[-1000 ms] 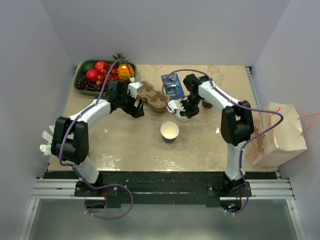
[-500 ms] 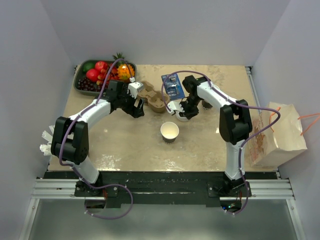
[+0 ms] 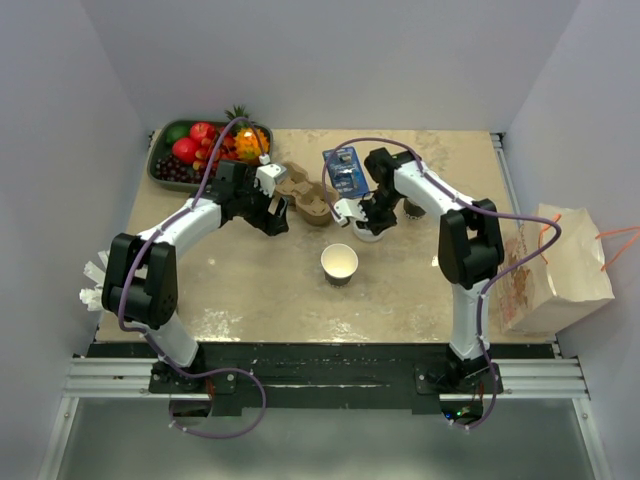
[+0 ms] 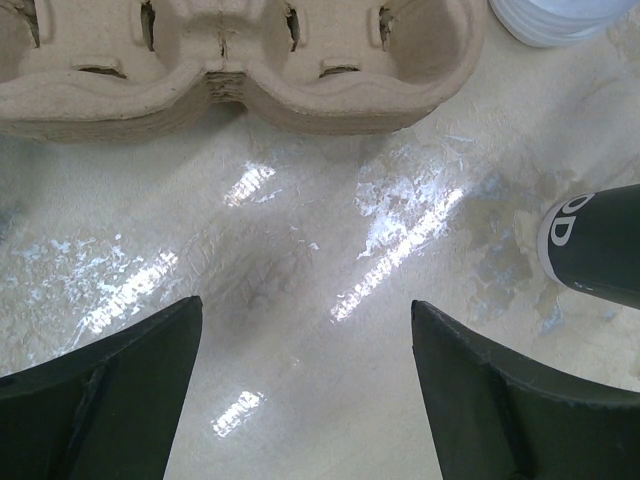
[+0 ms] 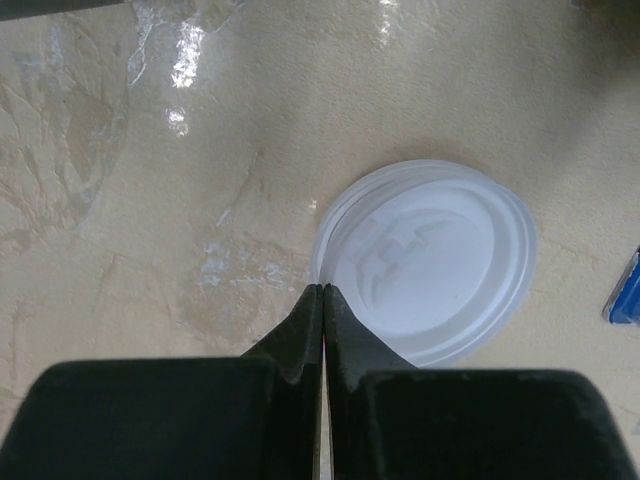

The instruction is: Pack the takeout coffee

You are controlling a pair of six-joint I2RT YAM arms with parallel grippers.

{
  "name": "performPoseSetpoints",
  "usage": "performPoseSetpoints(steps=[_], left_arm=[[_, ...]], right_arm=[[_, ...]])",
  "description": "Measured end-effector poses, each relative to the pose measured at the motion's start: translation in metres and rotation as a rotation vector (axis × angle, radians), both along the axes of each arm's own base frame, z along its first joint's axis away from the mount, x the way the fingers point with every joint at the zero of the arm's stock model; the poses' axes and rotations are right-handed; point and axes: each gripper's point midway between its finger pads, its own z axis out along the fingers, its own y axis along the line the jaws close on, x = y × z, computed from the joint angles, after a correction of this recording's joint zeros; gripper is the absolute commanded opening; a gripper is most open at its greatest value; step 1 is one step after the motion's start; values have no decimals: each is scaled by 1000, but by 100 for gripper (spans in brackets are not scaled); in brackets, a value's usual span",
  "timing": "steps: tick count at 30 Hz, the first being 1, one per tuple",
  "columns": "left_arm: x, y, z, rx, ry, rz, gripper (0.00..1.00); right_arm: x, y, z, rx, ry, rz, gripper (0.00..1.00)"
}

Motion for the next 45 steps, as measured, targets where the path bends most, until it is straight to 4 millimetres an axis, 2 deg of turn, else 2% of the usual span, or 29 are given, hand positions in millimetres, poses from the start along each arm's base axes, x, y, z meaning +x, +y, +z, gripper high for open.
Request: performPoseSetpoints(steps=[10, 15, 24, 27, 31, 34, 38, 45], left_arm=[[0, 0, 0, 8, -9, -13, 89], [0, -1, 0, 6, -21, -39, 89], [-6, -3, -3, -3, -18, -76, 89], [-7, -7, 0, -23, -30, -91, 89], [-14, -14, 12, -71, -101, -143, 81], [-18, -20, 32, -89, -211, -232, 80], [-13, -30, 59, -72, -414, -384, 80], [4, -39, 60, -16, -502, -517, 79]], right_arm=[[7, 11, 23, 60, 5, -100, 0], [4, 13, 30, 94, 42, -161, 0], [4, 12, 32, 102, 67, -253, 0], [6, 12, 26, 108, 55, -269, 0], [-2, 10, 19, 106, 65, -269, 0], [-2, 11, 19, 114, 62, -261, 0], [-1, 14, 21, 136, 57, -251, 0], [3, 15, 21, 138, 47, -269, 0]])
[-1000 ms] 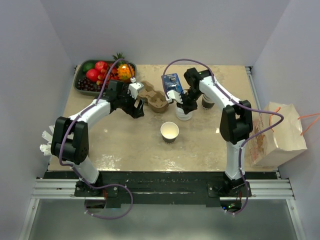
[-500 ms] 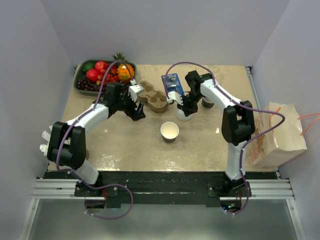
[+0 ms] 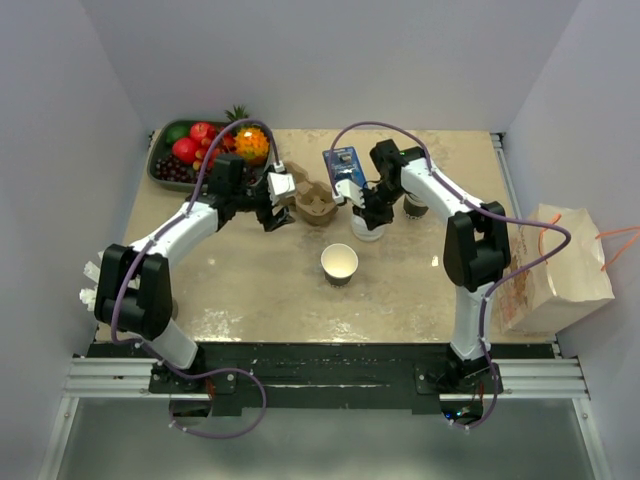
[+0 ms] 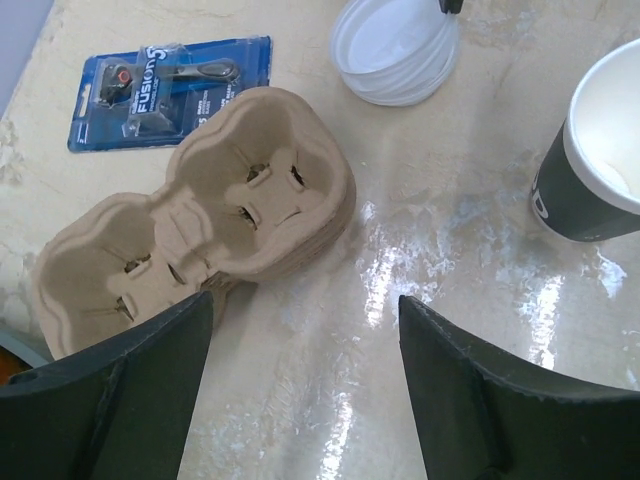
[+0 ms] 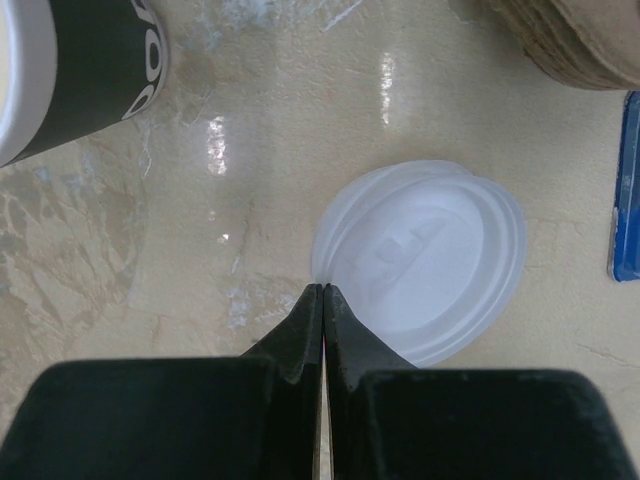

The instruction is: Pack the takeout coffee

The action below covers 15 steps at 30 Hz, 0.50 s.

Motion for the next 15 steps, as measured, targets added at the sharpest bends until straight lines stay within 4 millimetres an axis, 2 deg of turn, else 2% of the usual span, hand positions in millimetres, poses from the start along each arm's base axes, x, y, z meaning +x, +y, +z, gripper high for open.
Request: performPoseSetpoints(steps=[3, 6, 7, 10, 15], left_arm=[[0, 0, -2, 9, -9, -10, 79], [0, 0, -4, 9, -17, -12, 79], [-1, 0, -6, 11, -13, -11, 79], [-5, 2, -14, 15, 7, -8, 79], [-11, 4, -22, 15, 32, 2, 79]], right_arm=[[5, 1, 0, 0, -11, -33, 5], [8, 2, 3, 6, -16, -69, 18], [9, 2, 4, 8, -19, -83, 25], [12, 3, 13, 21, -38, -120, 32], [12, 5, 36, 52, -73, -170, 31]])
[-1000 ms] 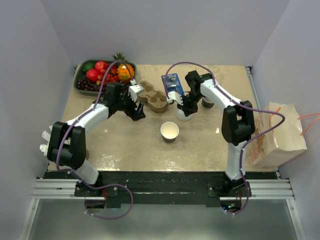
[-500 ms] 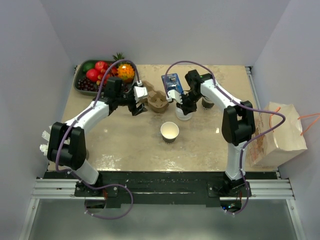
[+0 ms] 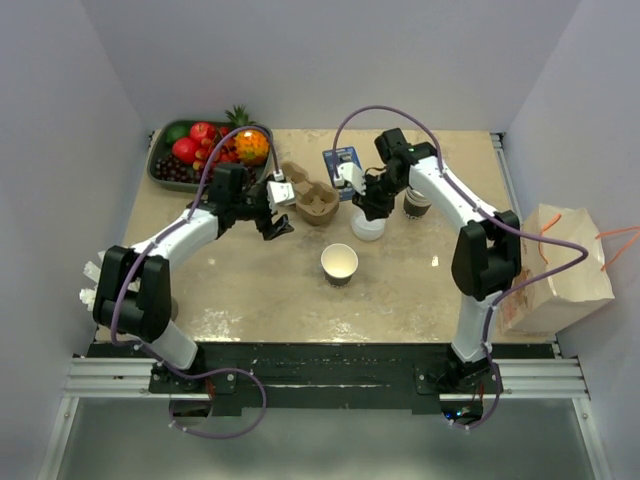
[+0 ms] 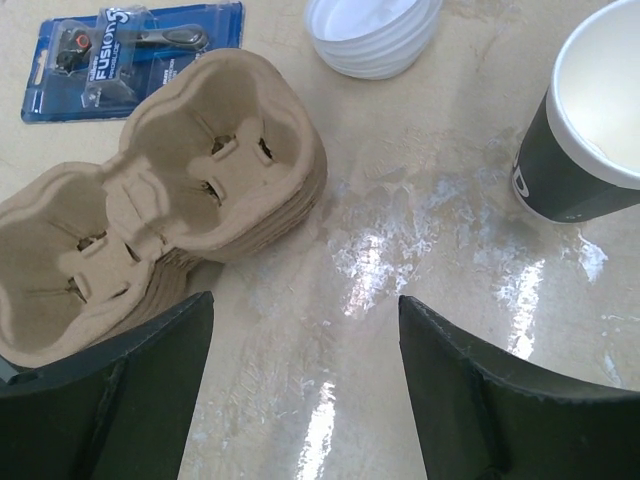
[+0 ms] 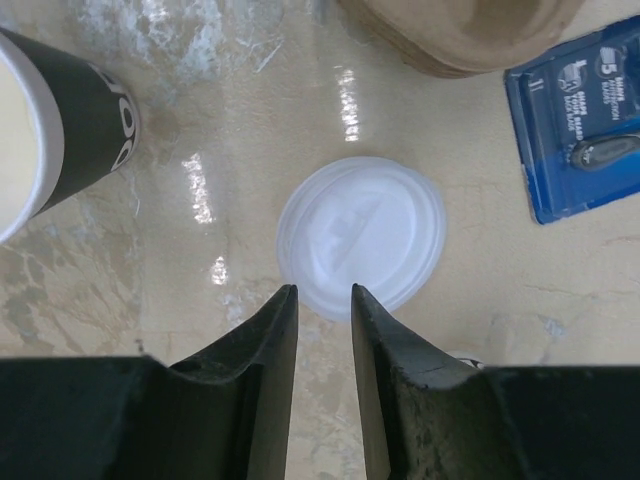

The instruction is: Pack the takeout coffee

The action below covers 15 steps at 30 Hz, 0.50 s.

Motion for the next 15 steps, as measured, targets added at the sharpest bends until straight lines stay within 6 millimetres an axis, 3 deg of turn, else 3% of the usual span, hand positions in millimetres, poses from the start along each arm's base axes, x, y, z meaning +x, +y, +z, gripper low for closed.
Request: performPoseSetpoints(steps=[5, 10, 15], left_arm=[[-4, 1, 2, -16, 22, 23, 78], [-4, 4, 9, -24, 41, 73, 78], [-4, 11, 17, -42, 80, 165, 78]], right_arm=[[17, 6, 10, 27, -29, -81, 29], [49, 23, 13, 83, -20, -195, 33], [52, 34, 3, 133, 94, -365, 32]])
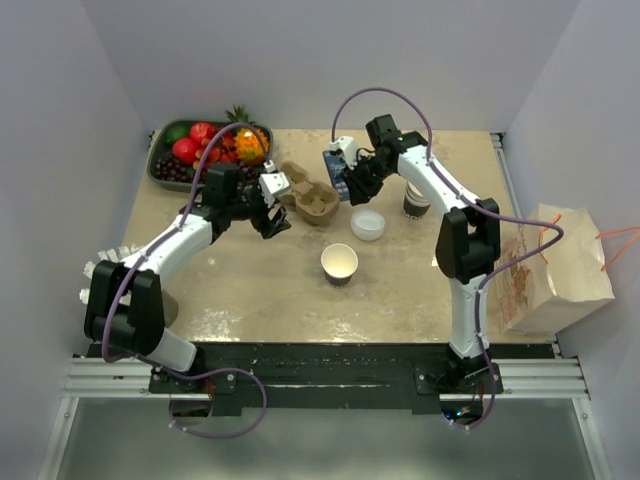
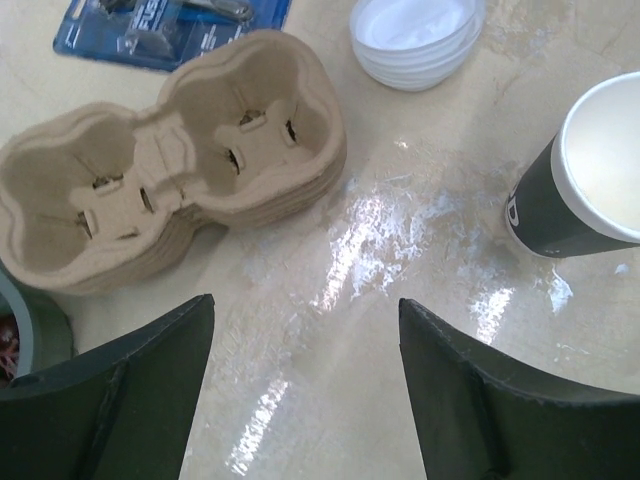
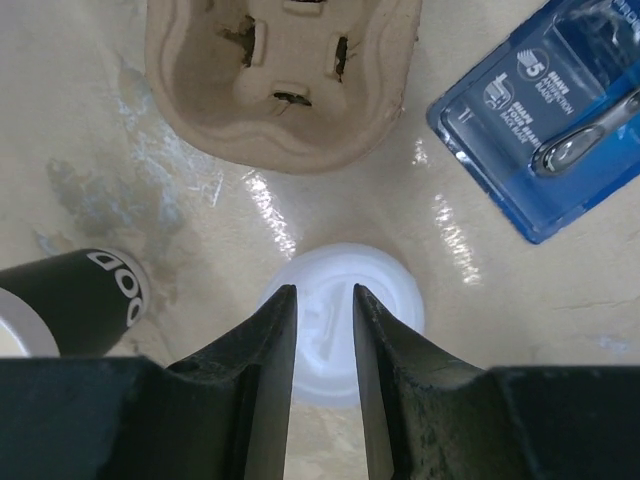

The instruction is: Pack the takeout coffee

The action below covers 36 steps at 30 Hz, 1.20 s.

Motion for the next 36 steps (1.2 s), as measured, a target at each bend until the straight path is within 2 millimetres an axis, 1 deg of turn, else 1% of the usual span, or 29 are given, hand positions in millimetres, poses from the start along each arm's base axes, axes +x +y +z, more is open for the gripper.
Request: performPoseSetpoints(steps=[5, 9, 17, 27, 36], left_arm=[[-6, 13, -7, -19, 78, 111, 78], [-5, 21, -12, -31, 125, 180, 78], [-2, 22, -10, -54, 140, 225, 78], [-1, 23, -10, -60, 147, 239, 78], [0, 22, -8, -69, 148, 246, 78]], right_arm=[[-9, 6, -6, 35, 90, -111, 29], [-21, 10, -16, 24, 142, -140, 28], [-34, 16, -26, -12, 174, -153, 28], [-31, 6, -33, -65, 162, -195, 27], [-31, 5, -33, -68, 161, -199, 26]])
